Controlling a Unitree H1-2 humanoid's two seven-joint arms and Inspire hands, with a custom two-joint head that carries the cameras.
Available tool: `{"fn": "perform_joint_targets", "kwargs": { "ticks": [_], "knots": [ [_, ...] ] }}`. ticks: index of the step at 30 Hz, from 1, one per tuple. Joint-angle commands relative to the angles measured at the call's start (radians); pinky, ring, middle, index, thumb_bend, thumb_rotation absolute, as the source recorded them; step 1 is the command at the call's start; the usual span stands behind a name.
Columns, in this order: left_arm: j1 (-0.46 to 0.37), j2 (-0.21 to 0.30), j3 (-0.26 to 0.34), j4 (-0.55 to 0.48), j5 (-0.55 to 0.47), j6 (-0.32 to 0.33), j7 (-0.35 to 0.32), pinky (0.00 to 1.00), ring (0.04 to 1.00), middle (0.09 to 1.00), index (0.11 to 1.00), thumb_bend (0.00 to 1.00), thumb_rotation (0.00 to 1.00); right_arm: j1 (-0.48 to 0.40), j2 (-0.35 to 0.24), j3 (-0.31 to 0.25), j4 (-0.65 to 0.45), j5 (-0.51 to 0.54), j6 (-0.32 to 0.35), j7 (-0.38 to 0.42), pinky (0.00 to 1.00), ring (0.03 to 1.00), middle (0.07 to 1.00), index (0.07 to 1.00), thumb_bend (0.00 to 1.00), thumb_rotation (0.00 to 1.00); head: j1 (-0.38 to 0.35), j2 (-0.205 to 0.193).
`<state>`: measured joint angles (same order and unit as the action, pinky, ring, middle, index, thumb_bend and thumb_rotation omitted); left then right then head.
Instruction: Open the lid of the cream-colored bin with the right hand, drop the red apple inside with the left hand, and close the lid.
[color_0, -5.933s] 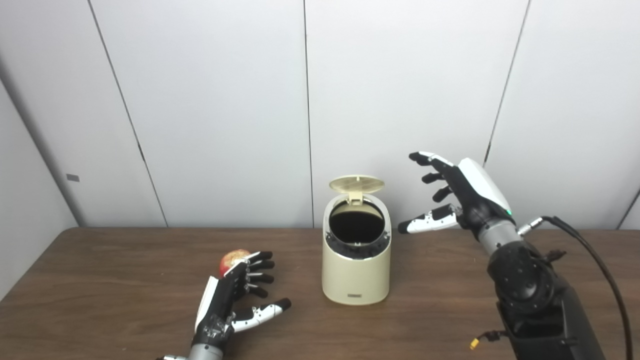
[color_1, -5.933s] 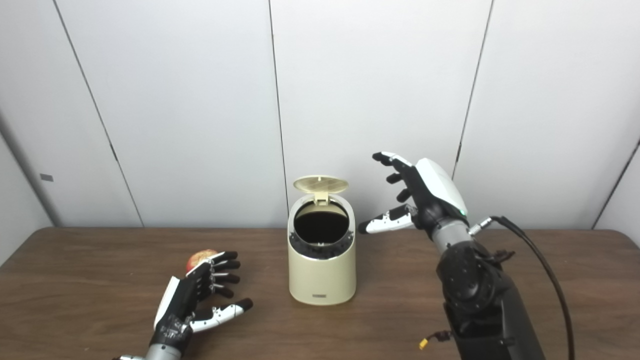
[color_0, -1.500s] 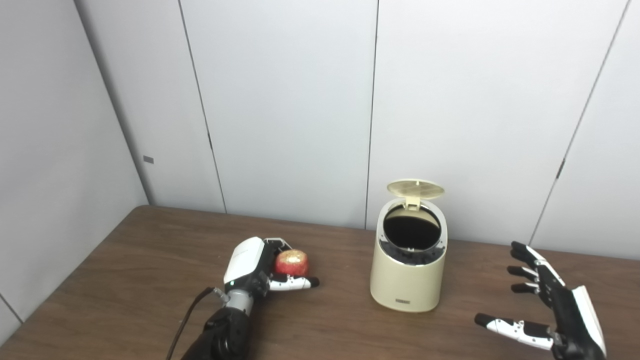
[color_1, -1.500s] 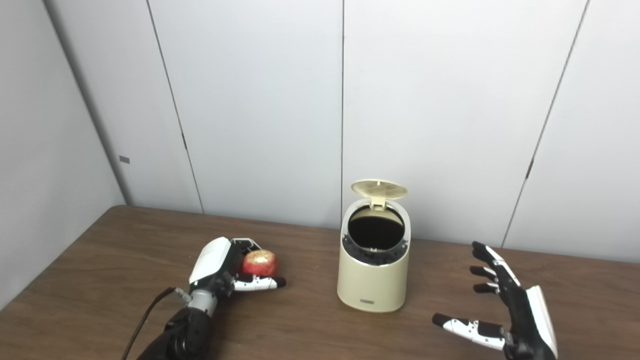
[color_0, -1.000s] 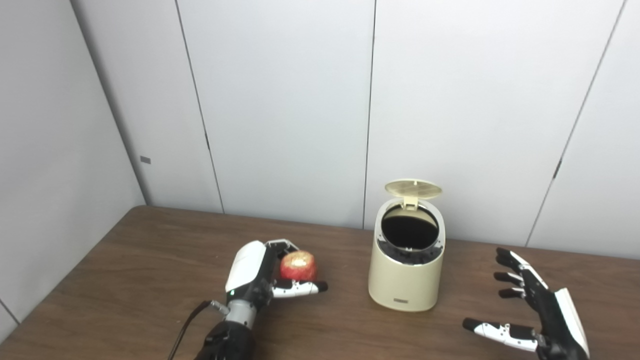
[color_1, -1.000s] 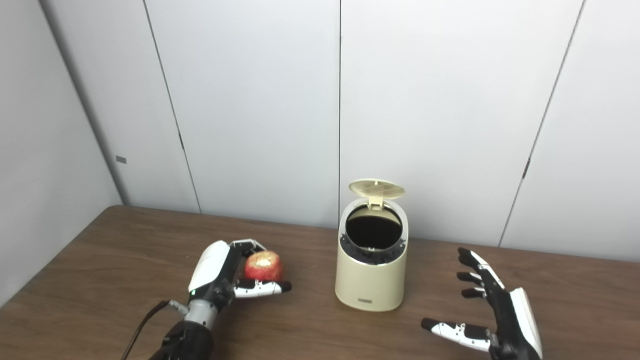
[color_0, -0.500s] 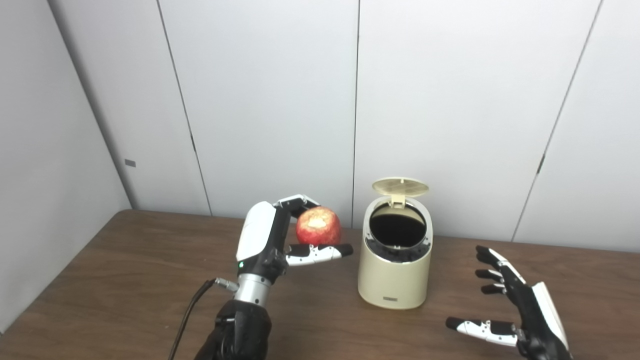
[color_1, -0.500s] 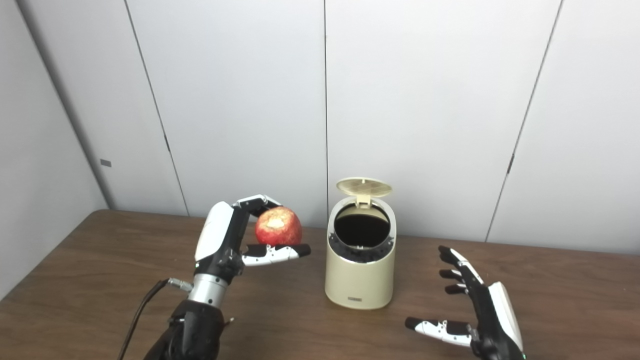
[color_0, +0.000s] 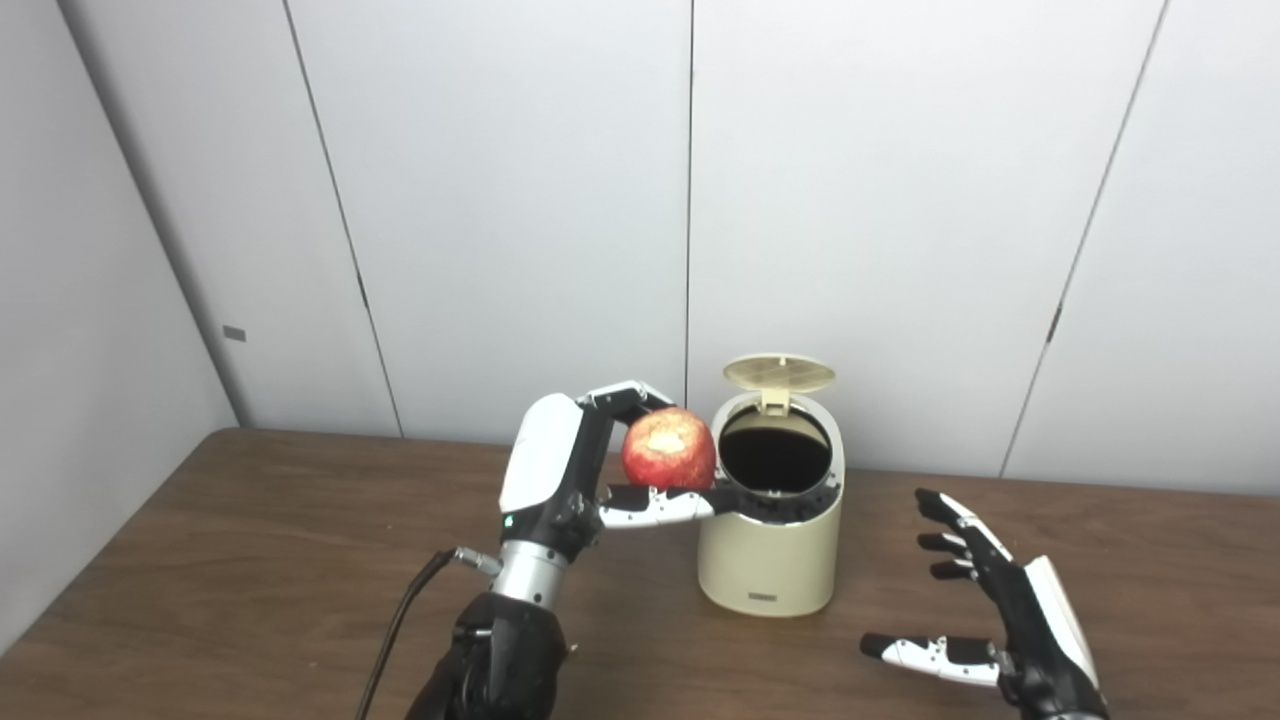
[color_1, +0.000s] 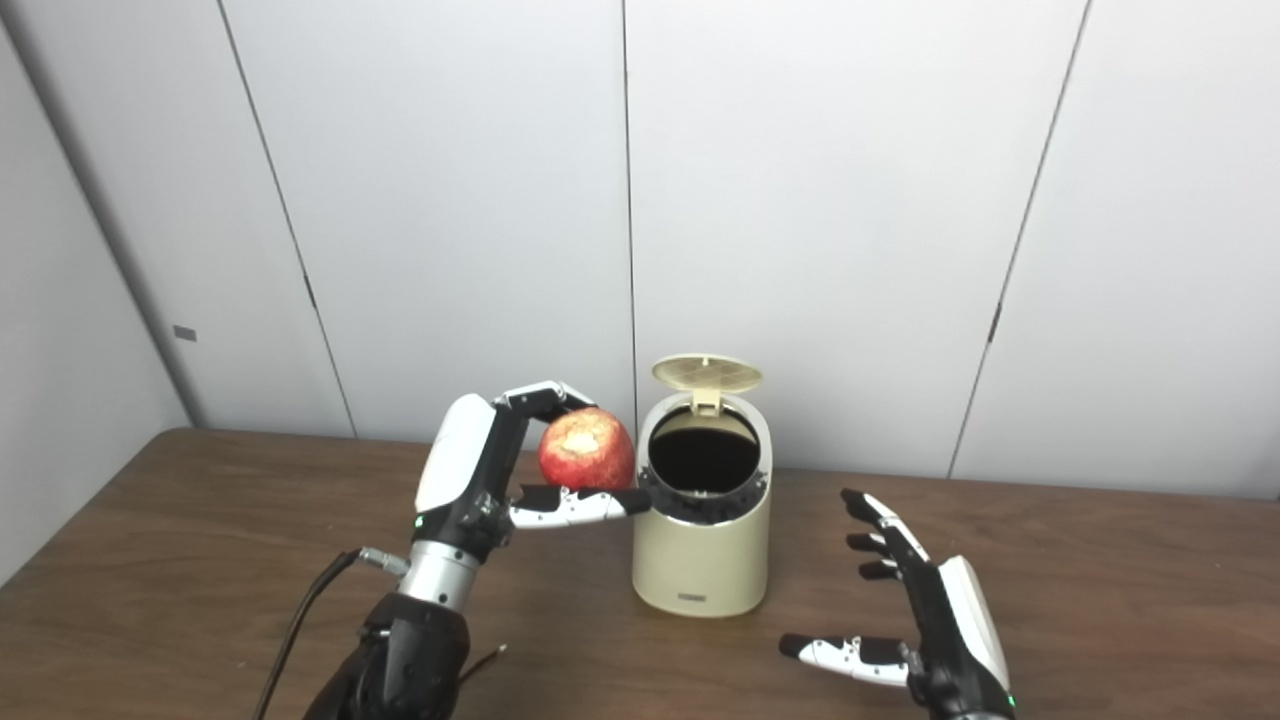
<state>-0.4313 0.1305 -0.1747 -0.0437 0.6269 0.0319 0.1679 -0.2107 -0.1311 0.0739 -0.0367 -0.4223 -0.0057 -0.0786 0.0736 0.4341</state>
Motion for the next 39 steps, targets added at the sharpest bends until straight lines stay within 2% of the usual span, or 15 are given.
{"fn": "perform_joint_targets", "kwargs": {
  "ticks": [1, 9, 13, 21, 27, 31, 33, 36, 39],
  "knots": [
    [-0.06, -0.013, -0.001, 0.008, 0.012, -0.033, 0.03, 0.73, 0.554, 0.483, 0.484, 0.53, 0.0, -0.029, 0.006, 0.0, -0.033, -0.003, -0.021, -0.017, 0.68, 0.782, 0.862, 0.855, 0.76, 0.09, -0.001, 0.0],
    [-0.11, -0.033, -0.015, 0.11, 0.026, -0.062, 0.06, 0.84, 0.622, 0.51, 0.462, 0.52, 0.0, -0.028, 0.018, 0.002, -0.027, -0.009, -0.02, -0.023, 0.69, 0.793, 0.865, 0.86, 0.76, 0.14, -0.02, -0.009],
    [-0.127, -0.039, -0.017, 0.154, 0.022, -0.083, 0.079, 0.88, 0.65, 0.501, 0.468, 0.52, 0.0, -0.027, 0.026, 0.001, -0.026, -0.003, -0.025, -0.023, 0.7, 0.796, 0.864, 0.858, 0.76, 0.13, -0.027, -0.01],
    [-0.154, -0.05, -0.018, 0.222, 0.01, -0.103, 0.109, 0.91, 0.667, 0.498, 0.47, 0.52, 0.0, -0.027, 0.032, 0.0, -0.025, -0.008, -0.028, -0.027, 0.69, 0.795, 0.867, 0.858, 0.76, 0.12, -0.039, -0.013],
    [-0.168, -0.067, -0.02, 0.264, 0.007, -0.108, 0.117, 0.84, 0.65, 0.505, 0.467, 0.52, 0.0, -0.028, 0.037, 0.005, -0.018, -0.015, -0.032, -0.036, 0.69, 0.792, 0.861, 0.855, 0.76, 0.12, -0.046, -0.013],
    [-0.179, -0.079, -0.021, 0.283, 0.007, -0.101, 0.12, 0.66, 0.601, 0.512, 0.463, 0.52, 0.0, -0.03, 0.04, 0.008, -0.015, -0.014, -0.037, -0.04, 0.69, 0.79, 0.861, 0.853, 0.76, 0.11, -0.049, -0.013],
    [-0.182, -0.085, -0.02, 0.291, 0.002, -0.103, 0.12, 0.61, 0.576, 0.51, 0.465, 0.52, 0.0, -0.031, 0.042, 0.009, -0.013, -0.015, -0.04, -0.043, 0.69, 0.79, 0.862, 0.853, 0.76, 0.1, -0.053, -0.014],
    [-0.187, -0.093, -0.02, 0.301, -0.006, -0.109, 0.121, 0.58, 0.559, 0.505, 0.469, 0.52, 0.0, -0.031, 0.047, 0.011, -0.016, -0.022, -0.031, -0.048, 0.68, 0.787, 0.858, 0.849, 0.77, 0.09, -0.054, -0.012],
    [-0.193, -0.101, -0.023, 0.314, -0.01, -0.117, 0.128, 0.59, 0.57, 0.505, 0.469, 0.52, 0.0, -0.031, 0.053, 0.012, -0.016, -0.024, -0.032, -0.056, 0.67, 0.777, 0.852, 0.842, 0.77, 0.07, -0.057, -0.013]
  ]
}}
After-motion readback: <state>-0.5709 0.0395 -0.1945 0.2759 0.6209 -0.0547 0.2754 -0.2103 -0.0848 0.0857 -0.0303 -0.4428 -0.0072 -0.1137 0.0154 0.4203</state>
